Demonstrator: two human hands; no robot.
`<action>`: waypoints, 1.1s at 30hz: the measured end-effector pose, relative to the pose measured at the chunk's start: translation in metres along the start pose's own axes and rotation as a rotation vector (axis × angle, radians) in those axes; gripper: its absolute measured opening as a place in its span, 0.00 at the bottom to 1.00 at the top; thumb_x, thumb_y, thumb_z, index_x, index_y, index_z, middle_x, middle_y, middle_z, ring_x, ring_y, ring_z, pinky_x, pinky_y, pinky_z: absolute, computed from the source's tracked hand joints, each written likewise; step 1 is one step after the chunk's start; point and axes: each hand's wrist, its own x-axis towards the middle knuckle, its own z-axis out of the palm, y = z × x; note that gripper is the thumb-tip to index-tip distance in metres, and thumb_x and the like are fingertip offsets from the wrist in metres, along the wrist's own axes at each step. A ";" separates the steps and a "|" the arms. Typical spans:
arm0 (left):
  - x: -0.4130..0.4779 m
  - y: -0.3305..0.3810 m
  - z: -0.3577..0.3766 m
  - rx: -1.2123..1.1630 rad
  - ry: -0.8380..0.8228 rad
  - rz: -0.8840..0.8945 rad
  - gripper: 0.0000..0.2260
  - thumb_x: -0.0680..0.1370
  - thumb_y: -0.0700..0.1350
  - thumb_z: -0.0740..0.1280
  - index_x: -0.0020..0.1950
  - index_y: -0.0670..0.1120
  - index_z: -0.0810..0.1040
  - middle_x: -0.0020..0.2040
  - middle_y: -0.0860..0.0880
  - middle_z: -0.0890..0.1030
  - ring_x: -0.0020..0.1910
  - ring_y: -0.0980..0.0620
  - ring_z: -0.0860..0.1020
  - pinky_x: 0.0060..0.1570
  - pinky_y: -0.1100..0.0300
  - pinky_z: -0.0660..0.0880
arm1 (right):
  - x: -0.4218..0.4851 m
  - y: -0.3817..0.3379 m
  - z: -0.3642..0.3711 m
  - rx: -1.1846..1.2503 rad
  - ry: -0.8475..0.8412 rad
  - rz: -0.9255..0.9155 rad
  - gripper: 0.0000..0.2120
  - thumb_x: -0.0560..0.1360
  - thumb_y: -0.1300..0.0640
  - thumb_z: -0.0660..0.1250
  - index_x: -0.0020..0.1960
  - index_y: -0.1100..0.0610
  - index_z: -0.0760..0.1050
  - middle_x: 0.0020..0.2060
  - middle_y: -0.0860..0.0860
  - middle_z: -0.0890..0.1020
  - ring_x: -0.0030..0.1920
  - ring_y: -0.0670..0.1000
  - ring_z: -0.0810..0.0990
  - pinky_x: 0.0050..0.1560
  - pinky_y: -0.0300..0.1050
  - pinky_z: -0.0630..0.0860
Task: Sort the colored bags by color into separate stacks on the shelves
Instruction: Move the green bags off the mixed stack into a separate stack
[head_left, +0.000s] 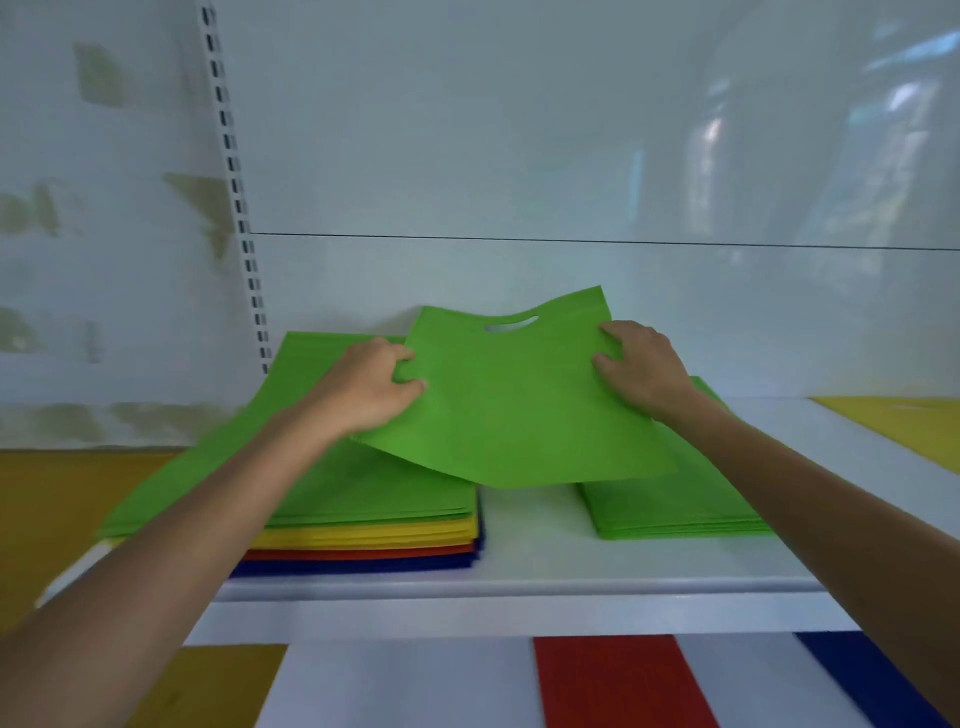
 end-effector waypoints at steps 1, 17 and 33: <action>0.004 0.015 0.007 0.004 -0.012 0.008 0.23 0.78 0.47 0.64 0.70 0.41 0.67 0.71 0.42 0.67 0.70 0.46 0.66 0.67 0.58 0.61 | 0.000 0.015 -0.009 -0.010 -0.003 0.008 0.24 0.77 0.57 0.61 0.72 0.60 0.63 0.70 0.55 0.68 0.69 0.57 0.65 0.70 0.54 0.62; 0.006 0.153 0.126 0.173 -0.183 -0.049 0.19 0.76 0.54 0.62 0.59 0.41 0.75 0.58 0.41 0.74 0.59 0.42 0.73 0.55 0.53 0.71 | -0.015 0.185 -0.046 -0.127 -0.320 0.140 0.25 0.78 0.54 0.60 0.73 0.59 0.60 0.70 0.57 0.66 0.69 0.58 0.66 0.68 0.50 0.64; -0.002 0.161 0.142 0.091 -0.148 -0.277 0.15 0.75 0.52 0.62 0.55 0.44 0.76 0.54 0.47 0.77 0.47 0.49 0.73 0.41 0.58 0.69 | -0.012 0.203 -0.020 -0.203 -0.442 0.164 0.21 0.79 0.45 0.56 0.66 0.55 0.70 0.65 0.56 0.73 0.64 0.58 0.70 0.64 0.52 0.69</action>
